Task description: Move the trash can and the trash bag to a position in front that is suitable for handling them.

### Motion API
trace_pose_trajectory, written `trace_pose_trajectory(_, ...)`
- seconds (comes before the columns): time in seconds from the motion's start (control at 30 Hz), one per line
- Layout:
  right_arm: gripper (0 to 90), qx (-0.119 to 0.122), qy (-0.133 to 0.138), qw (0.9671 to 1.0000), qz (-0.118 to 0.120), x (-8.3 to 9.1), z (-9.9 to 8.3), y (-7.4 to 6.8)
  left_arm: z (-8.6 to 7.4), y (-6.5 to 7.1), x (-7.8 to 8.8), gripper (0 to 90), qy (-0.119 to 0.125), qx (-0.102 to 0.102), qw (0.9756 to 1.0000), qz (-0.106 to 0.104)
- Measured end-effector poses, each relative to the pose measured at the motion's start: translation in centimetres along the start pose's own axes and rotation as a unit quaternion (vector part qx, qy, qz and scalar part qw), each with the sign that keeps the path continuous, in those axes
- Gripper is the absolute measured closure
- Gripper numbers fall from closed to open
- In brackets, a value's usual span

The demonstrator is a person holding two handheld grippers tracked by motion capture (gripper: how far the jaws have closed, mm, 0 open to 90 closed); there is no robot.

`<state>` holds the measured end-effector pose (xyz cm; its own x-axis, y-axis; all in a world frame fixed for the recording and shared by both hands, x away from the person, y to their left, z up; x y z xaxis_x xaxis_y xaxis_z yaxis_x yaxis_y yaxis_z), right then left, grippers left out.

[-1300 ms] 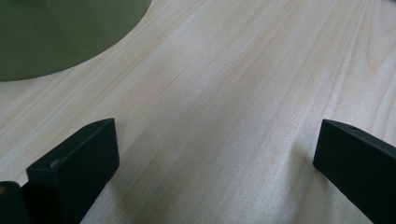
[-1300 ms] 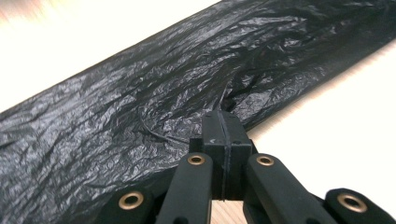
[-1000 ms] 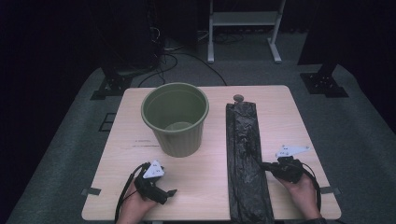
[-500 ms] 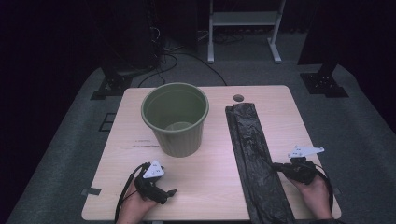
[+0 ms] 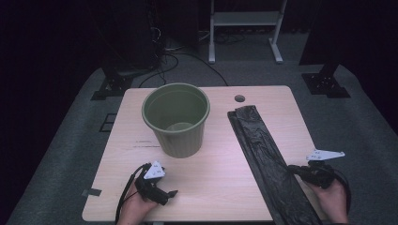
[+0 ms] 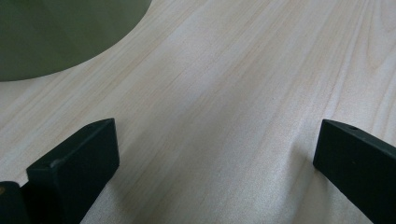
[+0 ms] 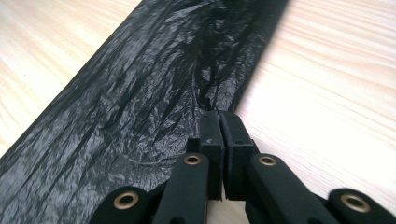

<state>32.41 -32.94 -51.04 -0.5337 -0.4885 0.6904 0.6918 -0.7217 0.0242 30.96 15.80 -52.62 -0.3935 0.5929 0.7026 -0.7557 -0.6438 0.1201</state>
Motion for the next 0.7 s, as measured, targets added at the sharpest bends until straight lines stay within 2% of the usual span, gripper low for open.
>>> trace_pose_trajectory(0.1,83.7,-0.007,0.008,0.9999,-0.008,0.5,-0.2,0.4,0.0,0.0,0.0,0.0,0.000,0.000,1.0000,0.000)
trace_pose_trajectory(0.2,73.9,-0.009,0.016,0.9997,-0.018,1.0,0.0,0.4,0.0,0.0,0.0,0.0,0.000,0.000,1.0000,0.000)
trace_pose_trajectory(0.27,62.1,-0.002,0.026,0.9994,-0.023,1.1,0.4,0.1,0.0,0.0,0.0,0.0,0.000,0.000,1.0000,0.000)
trace_pose_trajectory(0.3,59.6,-0.001,0.027,0.9994,-0.023,1.0,0.6,-0.1,0.0,0.0,0.0,0.0,0.000,0.000,1.0000,0.000)
trace_pose_trajectory(0.37,47.4,0.009,0.025,0.9994,-0.024,0.7,1.0,-0.7,0.0,0.0,0.0,0.0,0.000,0.000,1.0000,0.000)
trace_pose_trajectory(0.4,45.0,0.013,0.020,0.9994,-0.024,0.4,1.2,-0.9,0.0,0.0,0.0,0.0,0.000,0.000,1.0000,0.000)
trace_pose_trajectory(0.53,24.7,0.012,0.009,0.9998,-0.015,-0.9,1.9,-1.6,0.0,0.0,0.0,0.0,0.000,0.000,1.0000,0.000)
trace_pose_trajectory(0.57,18.4,0.012,0.004,0.9998,-0.019,-1.1,2.1,-1.8,0.0,0.0,0.0,0.0,0.000,0.000,1.0000,0.000)
trace_pose_trajectory(0.63,12.4,0.015,0.002,0.9997,-0.021,-1.6,2.6,-2.2,0.0,0.0,0.0,0.0,0.000,0.000,1.0000,0.000)
trace_pose_trajectory(0.7,9.8,0.016,0.013,0.9996,-0.018,-2.1,3.3,-2.7,0.0,0.0,0.0,0.0,0.000,0.000,1.0000,0.000)
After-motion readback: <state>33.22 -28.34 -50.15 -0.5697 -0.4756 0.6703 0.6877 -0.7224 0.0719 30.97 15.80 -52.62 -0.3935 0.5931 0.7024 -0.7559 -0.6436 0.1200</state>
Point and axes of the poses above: each handheld gripper's, and its own axes: x roughly backward along the jaws, z roughly out of its top, y roughly to its right, the point moved 6 cm from there along -x, roughly forward along the jaws, and after that the axes turned 11 degrees about x, right-handed, at the moved point
